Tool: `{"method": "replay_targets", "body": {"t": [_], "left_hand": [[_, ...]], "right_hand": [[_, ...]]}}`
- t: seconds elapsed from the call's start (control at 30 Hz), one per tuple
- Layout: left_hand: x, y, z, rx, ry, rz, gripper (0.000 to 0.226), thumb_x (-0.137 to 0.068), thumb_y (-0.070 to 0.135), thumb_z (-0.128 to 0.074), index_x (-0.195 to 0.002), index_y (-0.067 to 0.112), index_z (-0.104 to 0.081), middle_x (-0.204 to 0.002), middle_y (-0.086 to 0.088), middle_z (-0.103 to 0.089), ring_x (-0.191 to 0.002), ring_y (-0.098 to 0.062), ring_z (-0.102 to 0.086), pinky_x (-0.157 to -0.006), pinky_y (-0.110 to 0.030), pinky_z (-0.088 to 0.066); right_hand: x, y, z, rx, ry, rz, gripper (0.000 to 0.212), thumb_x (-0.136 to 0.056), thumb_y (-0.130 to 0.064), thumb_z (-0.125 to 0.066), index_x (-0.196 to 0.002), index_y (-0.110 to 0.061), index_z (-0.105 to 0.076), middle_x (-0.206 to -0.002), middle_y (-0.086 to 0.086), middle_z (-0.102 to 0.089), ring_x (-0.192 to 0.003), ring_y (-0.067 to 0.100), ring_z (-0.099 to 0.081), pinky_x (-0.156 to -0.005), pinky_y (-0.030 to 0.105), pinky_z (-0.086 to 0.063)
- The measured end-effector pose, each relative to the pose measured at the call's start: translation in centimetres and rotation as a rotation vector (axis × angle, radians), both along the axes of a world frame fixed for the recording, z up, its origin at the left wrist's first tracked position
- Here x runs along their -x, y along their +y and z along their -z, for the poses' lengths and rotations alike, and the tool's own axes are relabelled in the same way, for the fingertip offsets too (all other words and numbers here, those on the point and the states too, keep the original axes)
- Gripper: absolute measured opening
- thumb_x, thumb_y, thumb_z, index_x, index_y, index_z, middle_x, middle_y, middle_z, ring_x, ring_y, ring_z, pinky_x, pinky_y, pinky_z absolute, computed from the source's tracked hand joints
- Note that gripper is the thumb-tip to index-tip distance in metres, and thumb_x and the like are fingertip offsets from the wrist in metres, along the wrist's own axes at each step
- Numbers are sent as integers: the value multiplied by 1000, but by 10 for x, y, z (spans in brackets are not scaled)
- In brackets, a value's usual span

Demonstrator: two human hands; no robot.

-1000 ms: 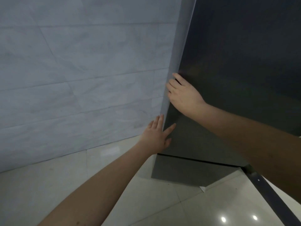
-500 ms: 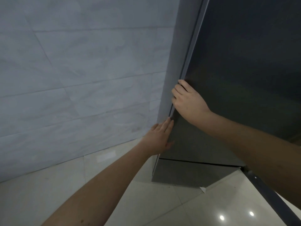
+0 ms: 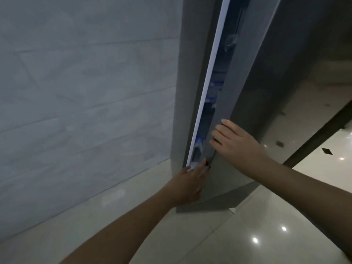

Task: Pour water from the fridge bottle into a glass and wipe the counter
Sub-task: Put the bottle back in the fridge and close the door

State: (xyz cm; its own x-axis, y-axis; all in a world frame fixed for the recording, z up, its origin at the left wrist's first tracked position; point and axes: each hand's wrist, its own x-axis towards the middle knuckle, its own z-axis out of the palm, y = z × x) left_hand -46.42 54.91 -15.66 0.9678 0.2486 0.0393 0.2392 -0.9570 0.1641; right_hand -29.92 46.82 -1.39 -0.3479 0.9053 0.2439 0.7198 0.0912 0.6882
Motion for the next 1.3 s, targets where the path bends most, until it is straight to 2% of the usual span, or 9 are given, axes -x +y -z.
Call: {"method": "replay_targets", "body": {"t": [0.13,0.23,0.3,0.43,0.63,0.77,1.0,1.2,1.3], "left_hand": [[11,-20,8,-65,-152,192,70,-84,31,-57,-147,5,-39,-154,-16,-37,-132,-27,-48,-104,-38,-43],[11,-29,15,-15,-125,318,66,-91,30,-42,-151,8,-26,-159,-13,-28,-138,-26,-39,-109,-43,-39],[7,-35,18,11,-100,378,72,-91,30,-49,-154,13,-18,-160,-8,-24,-137,-24,-39,-113,-43,-35],[-2,-50,10,-11,-159,522,74,-83,15,-65,-147,10,-30,-153,-9,-38,-133,-24,-44,-110,-44,-40],[-18,-71,-12,-75,-191,662,41,-88,26,-42,-126,15,-50,-120,-13,-63,-100,-29,-64,-86,-42,-53],[-34,-78,-31,-169,-285,643,44,-88,31,-37,-120,15,-63,-113,-8,-67,-96,-23,-66,-84,-38,-53],[-80,-96,-90,-75,-667,538,27,-92,24,-52,-112,10,-63,-115,-12,-64,-101,-26,-60,-84,-39,-46],[-127,-112,-122,-26,-713,525,41,-96,30,-49,-133,12,-51,-136,-10,-53,-122,-24,-50,-96,-40,-40],[-163,-127,-128,-91,-659,581,57,-95,32,-52,-146,8,-41,-153,-10,-38,-138,-25,-39,-105,-39,-37]], "right_hand": [[14,-44,7,8,61,117,33,-73,-3,-70,-106,-4,-68,-112,18,-63,-113,36,-55,-116,47,-23],[26,-80,11,-30,116,197,27,-75,-1,-60,-100,-5,-71,-111,18,-64,-115,36,-55,-116,47,-21],[33,-107,14,-45,156,265,32,-75,2,-54,-102,-3,-72,-114,20,-63,-117,38,-55,-117,47,-16],[45,-149,17,-66,251,413,39,-65,6,-70,-103,-1,-72,-117,21,-63,-122,37,-49,-117,44,-6],[56,-203,24,-104,348,632,29,-74,-11,-72,-102,-4,-73,-114,17,-65,-124,32,-47,-119,45,-9],[62,-234,25,-182,362,747,29,-79,-15,-65,-106,-7,-71,-112,15,-64,-122,32,-52,-115,51,-20],[58,-279,31,-285,412,996,33,-76,-19,-66,-107,-8,-66,-108,14,-61,-118,34,-50,-115,55,-21],[34,-316,37,-404,453,1137,24,-77,-19,-62,-97,-5,-63,-100,15,-58,-113,35,-47,-116,53,-19],[14,-337,37,-424,487,1220,29,-81,-24,-45,-93,-4,-62,-101,17,-58,-112,36,-48,-114,53,-22]]}}
